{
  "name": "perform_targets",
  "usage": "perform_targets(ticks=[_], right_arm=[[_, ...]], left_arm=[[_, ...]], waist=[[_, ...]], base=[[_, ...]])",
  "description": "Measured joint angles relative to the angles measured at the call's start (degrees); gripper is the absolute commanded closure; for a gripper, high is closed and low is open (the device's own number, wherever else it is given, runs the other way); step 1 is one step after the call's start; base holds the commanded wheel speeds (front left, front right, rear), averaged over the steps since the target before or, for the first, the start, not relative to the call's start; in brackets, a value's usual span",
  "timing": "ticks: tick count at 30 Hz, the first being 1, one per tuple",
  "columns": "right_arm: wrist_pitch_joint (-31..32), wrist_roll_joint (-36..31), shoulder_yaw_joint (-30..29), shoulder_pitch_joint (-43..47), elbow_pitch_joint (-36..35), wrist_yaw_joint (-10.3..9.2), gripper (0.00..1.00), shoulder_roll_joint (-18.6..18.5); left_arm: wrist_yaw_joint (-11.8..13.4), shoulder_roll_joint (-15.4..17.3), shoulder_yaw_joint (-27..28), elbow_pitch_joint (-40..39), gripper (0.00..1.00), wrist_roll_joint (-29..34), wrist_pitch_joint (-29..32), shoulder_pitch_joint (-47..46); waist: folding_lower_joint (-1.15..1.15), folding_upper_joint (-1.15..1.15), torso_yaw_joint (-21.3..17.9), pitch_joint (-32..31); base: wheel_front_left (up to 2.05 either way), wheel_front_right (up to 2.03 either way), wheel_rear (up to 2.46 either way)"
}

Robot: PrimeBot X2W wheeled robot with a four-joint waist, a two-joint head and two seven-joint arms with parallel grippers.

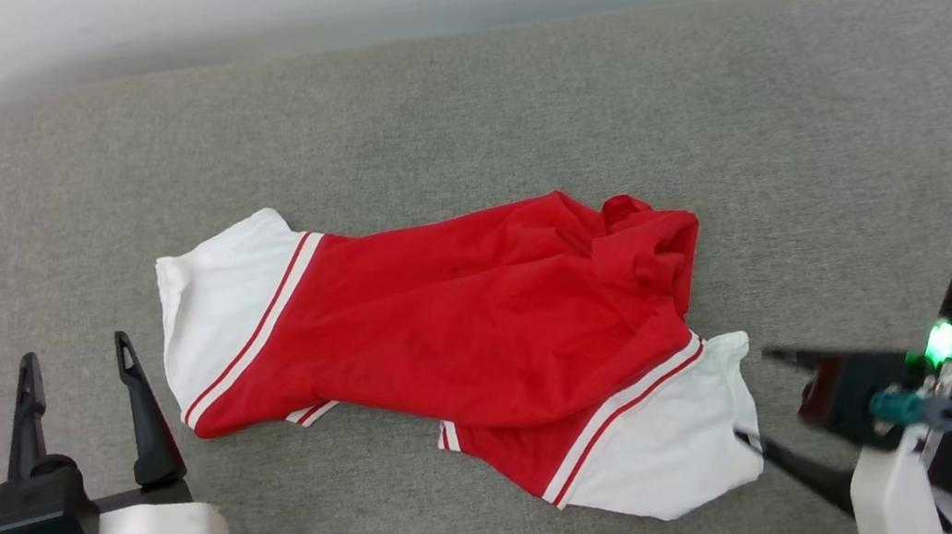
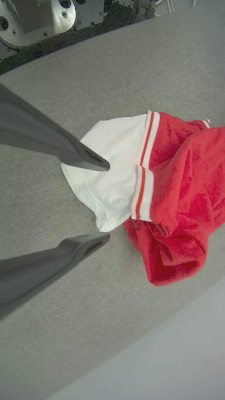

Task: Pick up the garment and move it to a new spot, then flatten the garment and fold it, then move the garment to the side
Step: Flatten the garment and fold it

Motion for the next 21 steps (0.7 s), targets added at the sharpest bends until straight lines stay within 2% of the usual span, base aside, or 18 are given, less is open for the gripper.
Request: perform_targets(ticks=[2, 7, 18, 21], right_arm=[[2.2, 1.0, 2.3, -0.9, -0.5, 0.0, 0.0, -1.3], [9.5, 5.8, 11.6, -6.8, 0.4, 0.0, 0.0, -5.8], [7.1, 9.7, 27.0, -18.6, 9.9, 0.01, 0.0, -3.5], [5.8, 9.9, 28.4, -20.0, 11.2, 0.03, 0.0, -2.9]], left_arm=[[-0.9, -1.0, 0.8, 0.3, 0.0, 0.7, 0.0, 0.2], [-5.3, -5.3, 3.7, 1.9, 0.0, 4.3, 0.0, 0.2], [-13.0, -13.9, 9.4, 4.7, 0.0, 10.3, 0.0, -2.1], [-13.9, -15.2, 10.2, 5.1, 0.0, 11.2, 0.0, -2.3]], waist=[[0.0, 0.0, 0.2, 0.3], [0.0, 0.0, 1.4, 2.0], [0.0, 0.0, 4.4, 8.1], [0.0, 0.0, 4.8, 9.0]], base=[[0.0, 0.0, 0.0], [0.0, 0.0, 0.0], [0.0, 0.0, 0.0], [0.0, 0.0, 0.0]])
